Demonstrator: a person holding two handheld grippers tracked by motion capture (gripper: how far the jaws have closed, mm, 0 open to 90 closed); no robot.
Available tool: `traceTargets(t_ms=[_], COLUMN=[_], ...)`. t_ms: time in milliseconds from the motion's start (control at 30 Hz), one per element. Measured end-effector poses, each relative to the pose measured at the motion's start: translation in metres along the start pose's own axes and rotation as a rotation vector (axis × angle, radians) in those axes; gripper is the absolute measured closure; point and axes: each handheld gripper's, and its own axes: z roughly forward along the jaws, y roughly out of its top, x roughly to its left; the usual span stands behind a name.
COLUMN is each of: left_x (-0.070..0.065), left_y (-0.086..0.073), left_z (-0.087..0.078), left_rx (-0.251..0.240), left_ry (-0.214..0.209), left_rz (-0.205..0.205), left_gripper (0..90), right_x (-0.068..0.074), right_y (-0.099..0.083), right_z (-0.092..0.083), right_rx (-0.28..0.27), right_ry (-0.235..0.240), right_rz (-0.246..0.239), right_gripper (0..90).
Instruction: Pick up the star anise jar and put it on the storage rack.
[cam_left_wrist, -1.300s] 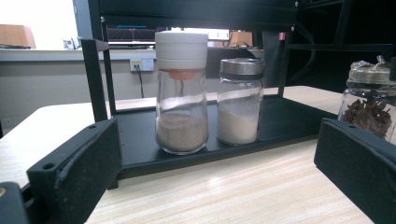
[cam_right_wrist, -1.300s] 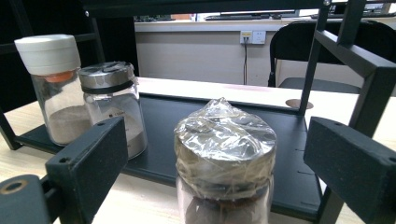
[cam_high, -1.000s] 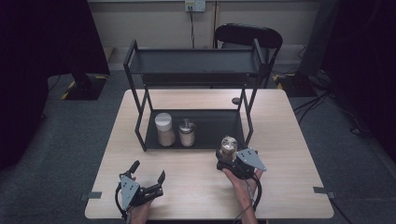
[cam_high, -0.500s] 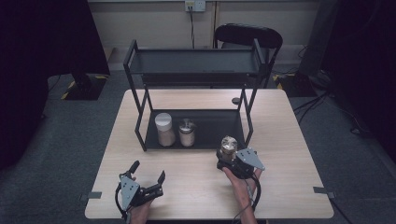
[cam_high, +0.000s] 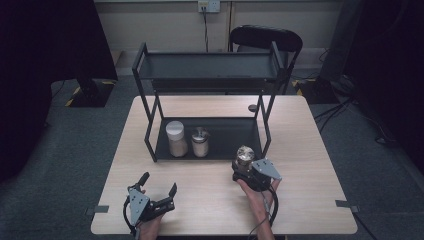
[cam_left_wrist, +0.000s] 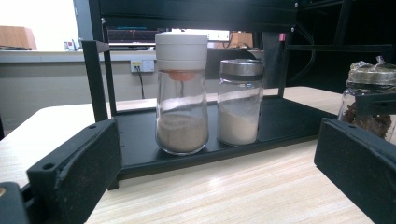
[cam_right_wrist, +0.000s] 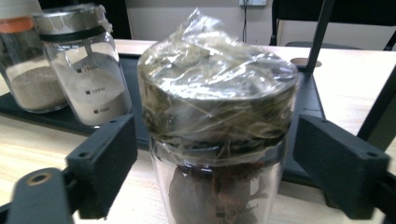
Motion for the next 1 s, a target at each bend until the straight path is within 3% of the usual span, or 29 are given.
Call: traceTargets(t_ms=[567, 1000], left_x=[0.0004, 0.0006], left_y=[0.0003, 0.0004], left_z=[0.0001, 0.0002], left_rx=[0.002, 0.002], left_ry=[-0.002, -0.003], left_rz=[0.000, 0.000], left_gripper=[0.0, 0.1], right_x=[-0.0018, 0.0007], right_y=[0.0028, 0.0039], right_z=[0.0035, 0.0034], right_rx=[0.030, 0.031], right_ry=[0.005, 0.006], right_rz=[-0.010, -0.033], right_gripper=[30.6, 31.5])
